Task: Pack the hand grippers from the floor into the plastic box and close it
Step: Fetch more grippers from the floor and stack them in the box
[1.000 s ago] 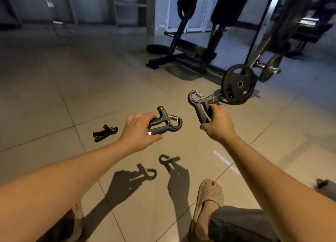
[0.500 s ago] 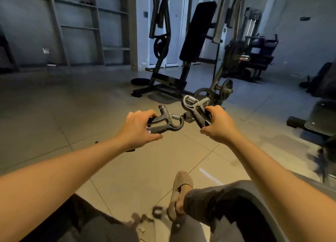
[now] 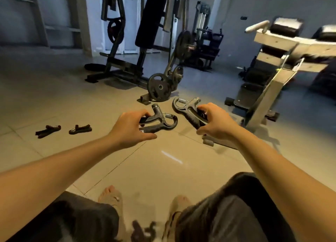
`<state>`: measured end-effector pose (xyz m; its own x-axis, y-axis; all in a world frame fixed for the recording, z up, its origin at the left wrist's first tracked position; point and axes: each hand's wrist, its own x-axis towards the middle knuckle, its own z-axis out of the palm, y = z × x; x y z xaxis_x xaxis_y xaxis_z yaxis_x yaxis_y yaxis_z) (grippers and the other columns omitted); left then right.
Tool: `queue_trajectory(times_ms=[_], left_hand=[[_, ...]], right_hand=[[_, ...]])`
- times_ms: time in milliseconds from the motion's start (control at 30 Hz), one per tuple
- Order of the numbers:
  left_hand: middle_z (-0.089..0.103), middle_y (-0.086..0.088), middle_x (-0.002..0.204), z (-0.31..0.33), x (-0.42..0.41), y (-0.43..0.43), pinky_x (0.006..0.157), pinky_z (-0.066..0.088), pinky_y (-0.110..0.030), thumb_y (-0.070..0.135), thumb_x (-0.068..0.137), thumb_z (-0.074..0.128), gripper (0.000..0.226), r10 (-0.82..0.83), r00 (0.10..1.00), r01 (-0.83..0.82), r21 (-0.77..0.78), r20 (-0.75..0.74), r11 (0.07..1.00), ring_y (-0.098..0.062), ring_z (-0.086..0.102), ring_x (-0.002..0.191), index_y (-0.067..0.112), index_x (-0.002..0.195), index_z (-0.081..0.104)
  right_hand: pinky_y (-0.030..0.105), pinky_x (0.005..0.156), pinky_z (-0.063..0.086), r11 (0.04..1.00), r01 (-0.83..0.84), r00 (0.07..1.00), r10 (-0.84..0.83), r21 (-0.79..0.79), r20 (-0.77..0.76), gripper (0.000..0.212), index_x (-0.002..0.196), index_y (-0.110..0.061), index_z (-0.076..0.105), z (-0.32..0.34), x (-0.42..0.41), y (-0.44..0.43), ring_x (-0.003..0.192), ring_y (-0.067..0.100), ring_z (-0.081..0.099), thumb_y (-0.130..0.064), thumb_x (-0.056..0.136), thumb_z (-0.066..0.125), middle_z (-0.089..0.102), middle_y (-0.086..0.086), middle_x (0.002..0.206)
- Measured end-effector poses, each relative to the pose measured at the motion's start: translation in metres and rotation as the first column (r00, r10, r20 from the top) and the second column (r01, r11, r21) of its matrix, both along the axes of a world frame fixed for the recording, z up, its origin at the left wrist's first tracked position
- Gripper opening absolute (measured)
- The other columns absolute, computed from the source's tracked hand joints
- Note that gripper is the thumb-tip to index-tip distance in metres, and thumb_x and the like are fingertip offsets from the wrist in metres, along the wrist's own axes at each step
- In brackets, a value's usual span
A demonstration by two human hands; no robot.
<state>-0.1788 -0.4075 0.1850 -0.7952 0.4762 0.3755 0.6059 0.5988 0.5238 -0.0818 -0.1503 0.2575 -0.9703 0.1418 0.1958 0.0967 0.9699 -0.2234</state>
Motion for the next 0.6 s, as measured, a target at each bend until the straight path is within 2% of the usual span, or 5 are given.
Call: queue_trajectory(times_ms=[100,333,400,500,600], left_hand=[[0.065,0.008,0.108,0.002,0.035,0.034,0.089,0.056,-0.040,0.051,0.066,0.087,0.060,-0.072,0.997,0.072,-0.013,-0.001,0.997,-0.011,0.060,0.101,0.030,0.115,0.060],[0.068,0.006,0.111,0.003,0.124,0.124,0.089,0.055,-0.032,0.056,0.065,0.084,0.065,-0.244,0.969,0.245,-0.031,0.047,0.969,-0.011,0.062,0.100,0.028,0.118,0.059],[0.069,0.004,0.112,0.007,0.151,0.154,0.088,0.056,-0.033,0.058,0.065,0.083,0.066,-0.287,0.957,0.289,-0.051,0.043,0.956,-0.011,0.063,0.100,0.026,0.118,0.059],[0.070,0.003,0.111,0.007,0.190,0.194,0.089,0.055,-0.039,0.060,0.065,0.083,0.066,-0.336,0.941,0.337,-0.060,0.031,0.940,-0.014,0.063,0.097,0.026,0.116,0.060],[0.070,0.002,0.110,0.003,0.218,0.228,0.088,0.055,-0.039,0.058,0.067,0.084,0.063,-0.364,0.931,0.364,-0.072,0.016,0.928,-0.014,0.062,0.095,0.026,0.116,0.061]], right_hand=[[0.030,0.084,0.045,1.000,0.026,0.999,-0.025,-0.016,0.036,0.073,0.137,-0.018,0.053,0.004,0.051,0.027,0.105,0.021,0.053,-0.026,0.074,0.088,0.054,0.002,0.121],[0.035,0.078,0.061,0.980,0.153,0.988,-0.148,-0.129,0.041,0.078,0.141,-0.017,0.051,-0.001,0.180,0.101,0.100,0.021,0.061,-0.019,0.073,0.088,0.052,0.002,0.126],[0.031,0.073,0.061,0.963,0.200,0.980,-0.197,-0.182,0.033,0.078,0.142,-0.015,0.050,-0.005,0.218,0.123,0.098,0.020,0.060,-0.015,0.073,0.087,0.051,0.002,0.126],[0.039,0.078,0.062,0.934,0.262,0.965,-0.257,-0.243,0.055,0.081,0.144,-0.014,0.048,-0.010,0.267,0.151,0.100,0.025,0.063,-0.010,0.074,0.086,0.053,0.010,0.131],[0.038,0.079,0.062,0.919,0.315,0.949,-0.307,-0.236,0.070,0.081,0.145,-0.014,0.046,-0.012,0.304,0.174,0.101,0.026,0.063,-0.009,0.074,0.085,0.053,0.011,0.131]])
